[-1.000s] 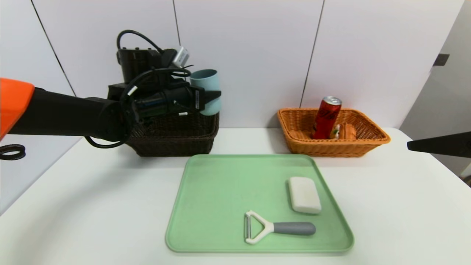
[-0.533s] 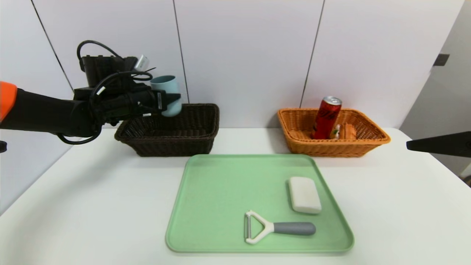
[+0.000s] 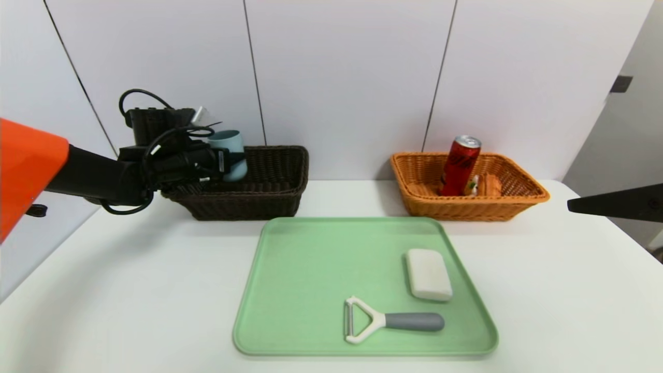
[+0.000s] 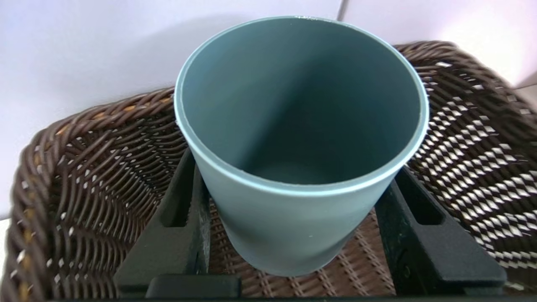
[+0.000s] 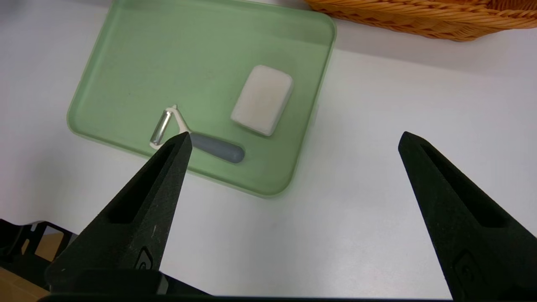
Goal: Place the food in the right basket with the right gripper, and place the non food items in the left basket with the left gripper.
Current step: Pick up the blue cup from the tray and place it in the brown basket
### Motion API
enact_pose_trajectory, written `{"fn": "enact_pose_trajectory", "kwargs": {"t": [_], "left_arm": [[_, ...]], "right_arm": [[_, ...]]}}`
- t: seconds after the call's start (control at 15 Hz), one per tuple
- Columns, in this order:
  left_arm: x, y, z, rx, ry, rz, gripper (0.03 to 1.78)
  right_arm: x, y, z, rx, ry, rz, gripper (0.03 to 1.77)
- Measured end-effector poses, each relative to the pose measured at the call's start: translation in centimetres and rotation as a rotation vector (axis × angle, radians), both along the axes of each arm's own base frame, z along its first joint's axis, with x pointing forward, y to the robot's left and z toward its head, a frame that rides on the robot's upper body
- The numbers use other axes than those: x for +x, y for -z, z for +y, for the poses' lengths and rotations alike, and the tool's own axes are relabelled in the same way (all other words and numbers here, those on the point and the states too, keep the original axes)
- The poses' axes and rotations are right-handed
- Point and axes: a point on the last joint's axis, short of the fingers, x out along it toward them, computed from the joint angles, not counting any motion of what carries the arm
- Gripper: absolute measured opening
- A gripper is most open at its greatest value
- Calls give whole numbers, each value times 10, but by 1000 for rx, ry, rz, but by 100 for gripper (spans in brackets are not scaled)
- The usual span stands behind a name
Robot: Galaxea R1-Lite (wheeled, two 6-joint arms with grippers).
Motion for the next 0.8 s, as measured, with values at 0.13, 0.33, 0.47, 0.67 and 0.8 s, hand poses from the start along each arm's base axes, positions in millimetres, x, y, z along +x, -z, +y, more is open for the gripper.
{"fn": "enact_pose_trajectory", "kwargs": {"t": [0.13, 0.33, 0.47, 0.67, 0.8], "left_arm": [[5, 10, 1, 0, -4, 5, 109], [9, 22, 1, 1, -3, 31, 109], [10, 26, 1, 0, -3, 42, 109], [11, 28, 1, 0, -3, 48, 109], [11, 27, 1, -1, -3, 47, 125]], "right_arm": [[1, 0, 0, -1, 0, 3, 170], [3, 2, 1, -2, 1, 9, 170], [4, 2, 1, -3, 1, 11, 170], [4, 2, 1, -4, 2, 11, 170], [4, 2, 1, -4, 2, 11, 170]]}}
